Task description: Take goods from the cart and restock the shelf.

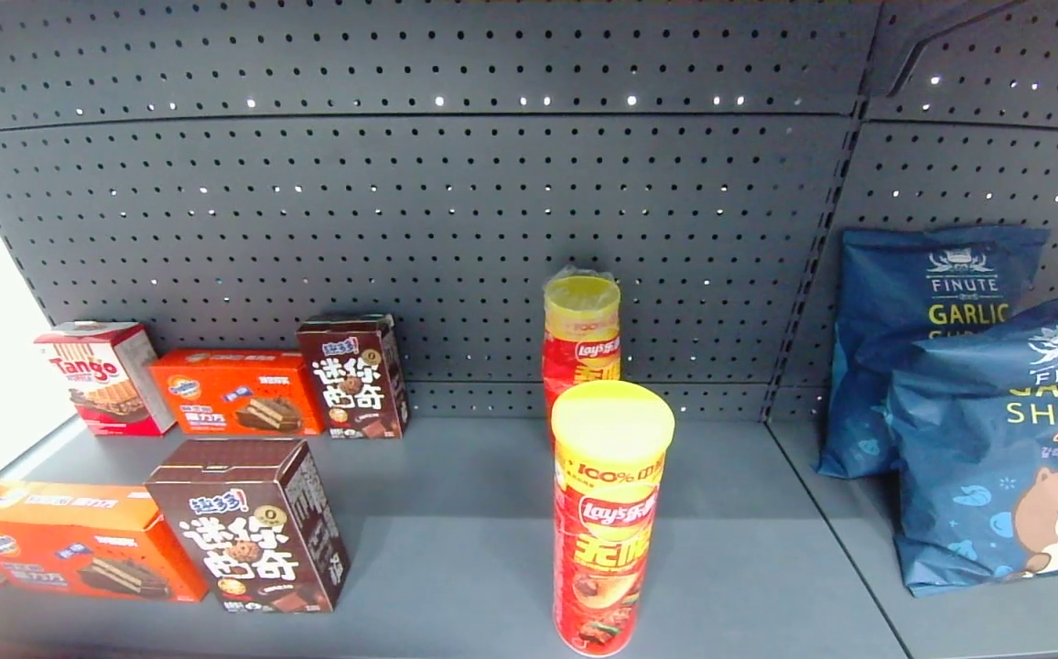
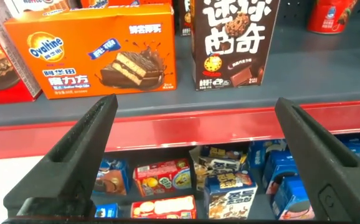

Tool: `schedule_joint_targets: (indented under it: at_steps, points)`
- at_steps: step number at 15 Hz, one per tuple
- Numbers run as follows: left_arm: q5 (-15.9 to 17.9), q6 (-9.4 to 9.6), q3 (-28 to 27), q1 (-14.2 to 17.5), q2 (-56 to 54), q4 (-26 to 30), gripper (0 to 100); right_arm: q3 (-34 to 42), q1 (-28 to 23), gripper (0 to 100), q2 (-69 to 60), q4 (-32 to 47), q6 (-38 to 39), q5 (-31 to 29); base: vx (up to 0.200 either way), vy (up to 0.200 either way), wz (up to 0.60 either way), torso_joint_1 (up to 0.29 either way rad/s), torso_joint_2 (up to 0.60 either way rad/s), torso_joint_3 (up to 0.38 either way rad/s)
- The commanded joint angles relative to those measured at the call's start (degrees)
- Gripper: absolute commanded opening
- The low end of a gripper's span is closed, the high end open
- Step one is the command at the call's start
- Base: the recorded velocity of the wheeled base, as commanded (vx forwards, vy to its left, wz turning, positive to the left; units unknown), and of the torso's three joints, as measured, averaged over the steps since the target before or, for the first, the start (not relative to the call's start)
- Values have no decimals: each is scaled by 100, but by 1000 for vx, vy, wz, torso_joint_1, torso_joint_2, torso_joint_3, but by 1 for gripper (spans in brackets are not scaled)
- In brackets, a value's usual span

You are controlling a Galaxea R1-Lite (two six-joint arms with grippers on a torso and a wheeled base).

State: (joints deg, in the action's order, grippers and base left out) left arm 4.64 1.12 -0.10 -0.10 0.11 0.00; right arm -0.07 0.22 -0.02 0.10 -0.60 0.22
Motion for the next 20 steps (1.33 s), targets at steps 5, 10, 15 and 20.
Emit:
schedule_joint_targets:
  at_steps: [5,10,15,20]
  points:
    - [-7,-15,1,1,-2,0,100,7,4,100,2,-1,-2,4,0,-40,0,1,0,0]
    - [-16,-33,1,-8,-2,0,100,-1,-4,100,2,-1,-2,4,0,0,0,0,0,0]
    - [-16,-33,1,-8,-2,0,100,7,-4,100,2,-1,-2,4,0,0,0,0,0,0]
    - [-16,-33,1,1,-2,0,100,7,-4,100,2,-10,-2,4,0,0,0,0,0,0]
